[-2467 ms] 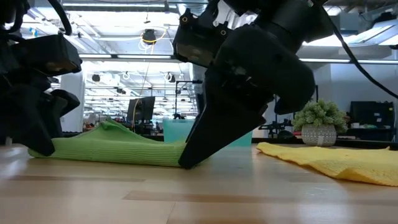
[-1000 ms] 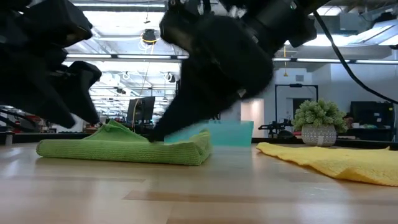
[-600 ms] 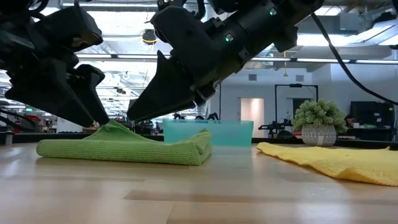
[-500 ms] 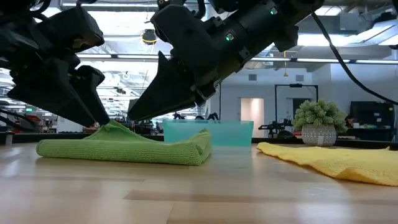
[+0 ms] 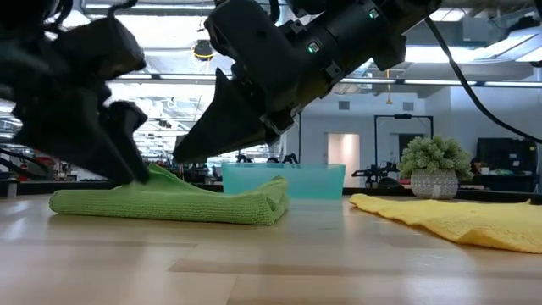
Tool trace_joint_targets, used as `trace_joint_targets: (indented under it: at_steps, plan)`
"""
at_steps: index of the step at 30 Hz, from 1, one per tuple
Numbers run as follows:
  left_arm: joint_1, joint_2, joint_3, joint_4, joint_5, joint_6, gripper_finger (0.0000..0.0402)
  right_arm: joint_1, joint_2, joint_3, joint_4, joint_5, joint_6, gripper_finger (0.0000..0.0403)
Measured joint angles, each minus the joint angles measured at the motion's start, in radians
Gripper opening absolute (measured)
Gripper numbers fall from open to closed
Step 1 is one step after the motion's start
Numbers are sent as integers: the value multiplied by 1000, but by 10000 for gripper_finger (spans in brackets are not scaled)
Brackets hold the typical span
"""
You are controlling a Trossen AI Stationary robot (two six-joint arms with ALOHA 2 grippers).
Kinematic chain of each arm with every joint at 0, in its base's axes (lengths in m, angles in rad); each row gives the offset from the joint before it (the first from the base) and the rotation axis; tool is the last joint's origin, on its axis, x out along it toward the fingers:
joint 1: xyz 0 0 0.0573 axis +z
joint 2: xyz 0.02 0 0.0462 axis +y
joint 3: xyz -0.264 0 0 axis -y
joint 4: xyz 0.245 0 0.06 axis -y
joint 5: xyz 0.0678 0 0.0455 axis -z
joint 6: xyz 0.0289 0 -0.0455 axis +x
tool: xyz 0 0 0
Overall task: Roll microfiber towels into tight, uniform cylinder then place into a basket
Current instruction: Roll the green towel
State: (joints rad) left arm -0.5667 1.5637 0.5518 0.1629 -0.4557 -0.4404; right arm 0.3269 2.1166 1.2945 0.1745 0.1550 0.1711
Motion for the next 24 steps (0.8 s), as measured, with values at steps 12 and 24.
trace_joint_targets:
  at_steps: [12,24]
  plan:
    - [-2,70,3,31,2,-10,25,0,0,0,44,3,5,12]
    - [-8,70,3,36,52,14,31,0,35,-2,113,3,13,11]
